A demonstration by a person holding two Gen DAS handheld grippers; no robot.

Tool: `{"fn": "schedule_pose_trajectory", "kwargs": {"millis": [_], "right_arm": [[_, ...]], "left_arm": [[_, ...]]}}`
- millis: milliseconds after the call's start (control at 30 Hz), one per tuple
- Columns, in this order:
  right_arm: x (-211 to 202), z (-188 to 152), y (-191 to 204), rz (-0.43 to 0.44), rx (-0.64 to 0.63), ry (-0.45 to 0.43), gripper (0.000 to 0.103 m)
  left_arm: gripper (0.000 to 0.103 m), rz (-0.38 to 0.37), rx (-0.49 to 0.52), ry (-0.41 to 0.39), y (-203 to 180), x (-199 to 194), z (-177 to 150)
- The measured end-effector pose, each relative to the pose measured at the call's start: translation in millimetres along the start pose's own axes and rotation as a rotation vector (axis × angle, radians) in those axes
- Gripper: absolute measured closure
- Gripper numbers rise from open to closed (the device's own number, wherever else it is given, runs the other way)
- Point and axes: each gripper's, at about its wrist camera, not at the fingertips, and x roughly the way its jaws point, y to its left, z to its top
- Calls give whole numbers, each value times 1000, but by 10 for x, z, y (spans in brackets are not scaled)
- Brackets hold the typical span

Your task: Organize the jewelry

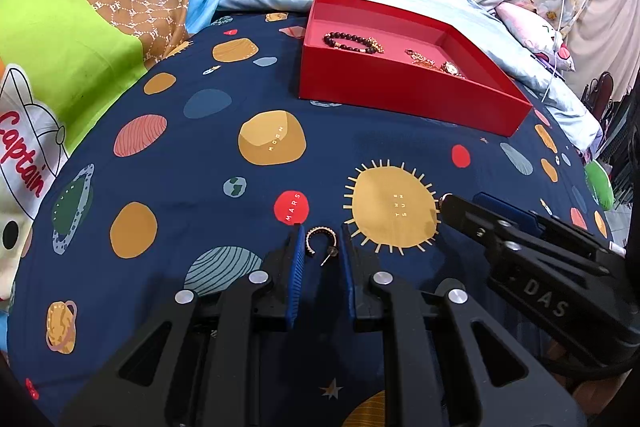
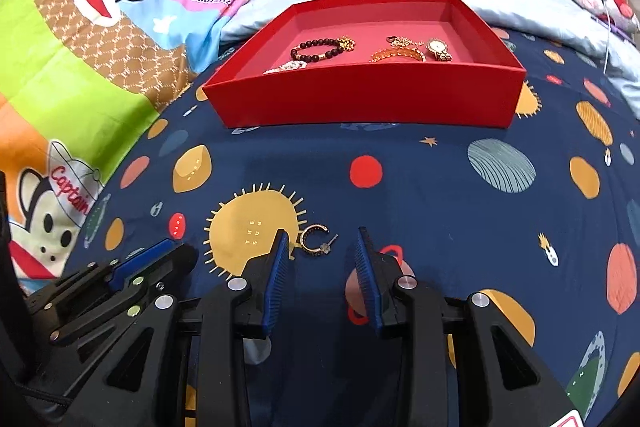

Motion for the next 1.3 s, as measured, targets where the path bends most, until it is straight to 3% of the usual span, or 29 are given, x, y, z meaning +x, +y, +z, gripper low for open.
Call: {"fn": "schedule_pose_trajectory", "kwargs": {"millis": [167,300,700,1067,1300], "right_arm": [[29,4,86,-47,-39,-5,72],[56,19,103,-92,-62,-8,83],[-83,-111,11,-90,-47,-4,84],[-392,-340,-324,-104,30,-17,84],[-528,-375,-455,-119,42,-36,84]], "left_arm": [[87,0,2,1,-8,9,-6],[87,4,6,1,-16,10,-8],[87,30,27,3,-52,16,-5],[87,62,53,5,-98,14,-5],[87,43,43,9,-114,-13,-6]]}}
